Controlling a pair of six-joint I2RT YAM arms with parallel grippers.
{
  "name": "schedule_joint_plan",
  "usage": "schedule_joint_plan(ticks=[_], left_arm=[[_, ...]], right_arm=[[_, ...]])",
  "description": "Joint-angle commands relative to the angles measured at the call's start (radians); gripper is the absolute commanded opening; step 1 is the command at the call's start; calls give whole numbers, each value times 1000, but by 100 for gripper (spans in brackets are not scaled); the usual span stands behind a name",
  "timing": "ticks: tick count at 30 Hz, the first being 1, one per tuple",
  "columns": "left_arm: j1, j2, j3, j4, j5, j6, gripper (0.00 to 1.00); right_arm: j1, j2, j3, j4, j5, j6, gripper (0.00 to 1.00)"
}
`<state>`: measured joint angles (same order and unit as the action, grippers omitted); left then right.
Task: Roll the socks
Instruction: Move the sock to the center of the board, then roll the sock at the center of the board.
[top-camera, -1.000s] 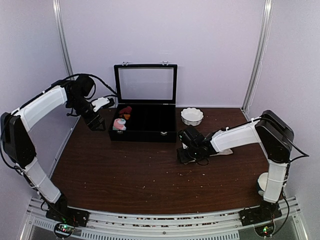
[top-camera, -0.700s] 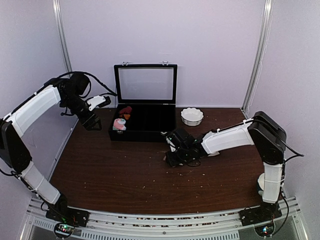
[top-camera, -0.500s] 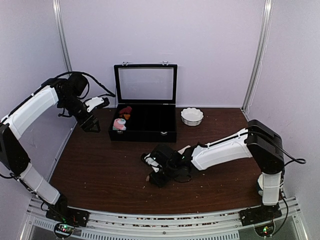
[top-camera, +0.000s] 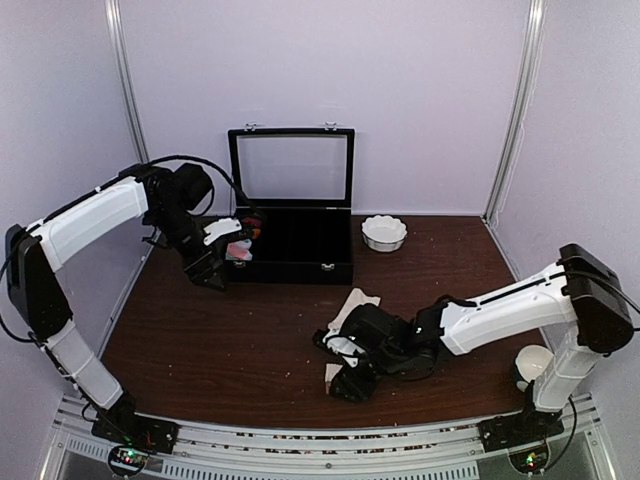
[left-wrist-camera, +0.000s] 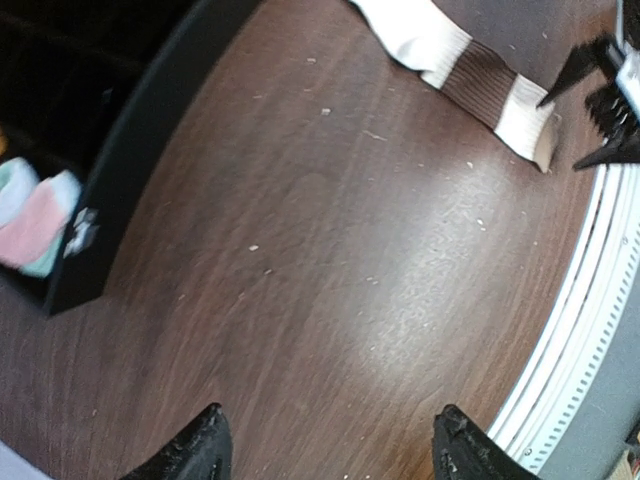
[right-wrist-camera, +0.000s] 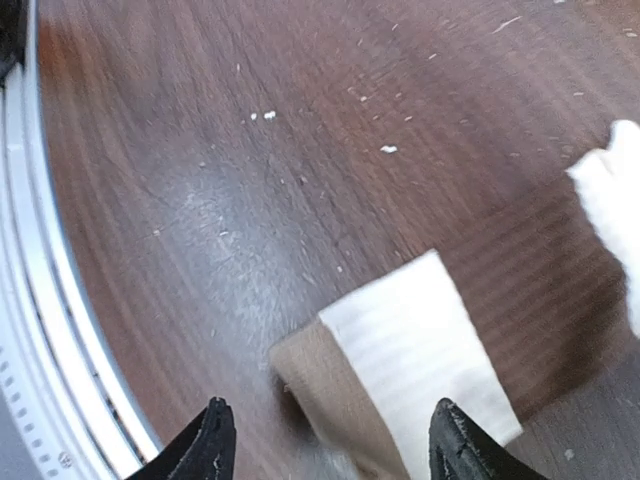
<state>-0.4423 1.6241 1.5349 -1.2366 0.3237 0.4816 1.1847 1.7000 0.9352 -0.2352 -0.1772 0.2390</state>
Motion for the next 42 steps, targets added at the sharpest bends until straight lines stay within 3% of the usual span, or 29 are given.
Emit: schedule_joint_plan(ticks=[1, 5, 9, 13, 15, 16, 17, 22, 25, 26, 27, 30, 34, 42], left_arm=[[-50, 74, 45, -15, 69, 58, 71], [-103, 146, 92, -16, 126, 76, 71], [-156, 197, 123, -9, 196, 117, 70], [-190, 236, 139, 21, 238, 132, 70], [-195, 257, 158, 28, 251, 135, 70], [-197, 269, 173, 32, 257, 135, 69], [-202, 281, 187, 36, 256, 132, 68], [-223, 358, 278, 41, 267, 114, 66], [-243, 398, 313, 55, 248, 115, 65], [-249, 411, 319, 64, 244, 114, 65], [-254, 424, 324, 74, 240, 115, 65], [-276, 479, 359, 92, 215, 112, 65], [-306, 553, 435, 93, 228, 108, 65], [-411, 658, 496, 169, 109, 160, 65]], right_arm=[[-15, -158, -70, 83, 47, 91, 67], [-13, -310, -143, 86, 107, 213, 69], [41, -405, -174, -46, 195, 300, 67], [91, -456, -191, -121, 211, 267, 71], [98, -453, -195, -140, 245, 210, 83], [98, -449, -204, -118, 246, 168, 97], [102, -440, -205, -100, 261, 139, 100], [127, -463, -280, 98, 461, 139, 96], [157, -475, -265, 43, 602, 111, 87], [175, -483, -261, 17, 685, 115, 89], [188, -498, -264, -11, 771, 143, 99], [198, -561, -325, -14, 919, 258, 100], [192, -644, -374, -16, 926, 425, 100], [193, -697, -508, 164, 631, 201, 93]])
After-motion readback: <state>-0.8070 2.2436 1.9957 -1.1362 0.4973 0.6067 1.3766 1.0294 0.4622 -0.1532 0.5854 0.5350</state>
